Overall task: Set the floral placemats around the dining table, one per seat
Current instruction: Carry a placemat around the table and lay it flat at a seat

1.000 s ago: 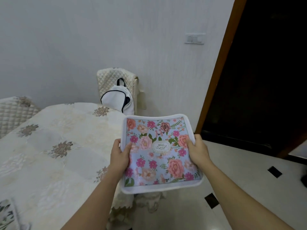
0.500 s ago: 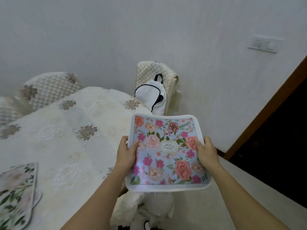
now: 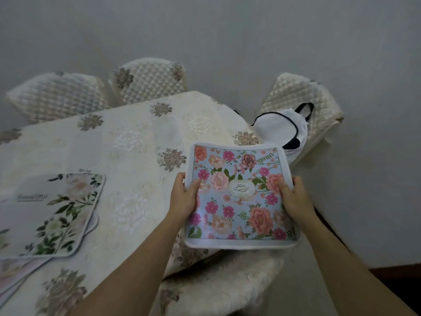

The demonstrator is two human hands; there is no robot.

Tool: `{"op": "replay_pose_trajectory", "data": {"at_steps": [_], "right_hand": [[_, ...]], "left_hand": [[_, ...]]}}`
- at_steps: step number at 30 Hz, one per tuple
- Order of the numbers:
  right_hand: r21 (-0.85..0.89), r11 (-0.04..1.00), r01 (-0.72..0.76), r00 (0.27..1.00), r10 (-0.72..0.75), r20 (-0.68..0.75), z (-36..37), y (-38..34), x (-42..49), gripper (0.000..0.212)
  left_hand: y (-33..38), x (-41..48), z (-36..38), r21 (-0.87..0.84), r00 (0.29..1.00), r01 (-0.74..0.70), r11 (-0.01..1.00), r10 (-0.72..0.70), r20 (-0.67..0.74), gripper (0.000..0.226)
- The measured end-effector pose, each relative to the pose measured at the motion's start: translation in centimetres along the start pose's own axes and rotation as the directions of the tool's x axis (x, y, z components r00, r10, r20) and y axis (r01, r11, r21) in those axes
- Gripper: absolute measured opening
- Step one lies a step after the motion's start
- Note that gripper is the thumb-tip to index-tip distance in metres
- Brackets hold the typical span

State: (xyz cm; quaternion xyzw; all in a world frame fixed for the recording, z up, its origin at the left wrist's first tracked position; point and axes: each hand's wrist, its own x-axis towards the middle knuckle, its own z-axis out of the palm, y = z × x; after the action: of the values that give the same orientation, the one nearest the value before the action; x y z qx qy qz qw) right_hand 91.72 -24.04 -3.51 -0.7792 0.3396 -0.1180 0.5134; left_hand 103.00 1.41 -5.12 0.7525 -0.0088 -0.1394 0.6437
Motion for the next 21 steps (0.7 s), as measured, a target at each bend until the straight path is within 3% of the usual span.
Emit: {"op": "replay_pose_trajectory", "data": {"at_steps": [12,21], "right_hand": [[-0.145,0.980,0.133,0.934,-0.075,0.351,12.1,0.7,8.0,0.026],[-0.204,0.967,0.152,0.877,-0.037,0.479,18.4,2.8,10.3,0.027]], "left_hand": [[-5.9,2.9,-5.9,0.001,0.940,0.158,0.987,-0.150,-0.307,0.018],[-10.6,3.9,-7.4,-0.010,0.874,0.240,0.971,-0.220,-0.434,0.016]]}}
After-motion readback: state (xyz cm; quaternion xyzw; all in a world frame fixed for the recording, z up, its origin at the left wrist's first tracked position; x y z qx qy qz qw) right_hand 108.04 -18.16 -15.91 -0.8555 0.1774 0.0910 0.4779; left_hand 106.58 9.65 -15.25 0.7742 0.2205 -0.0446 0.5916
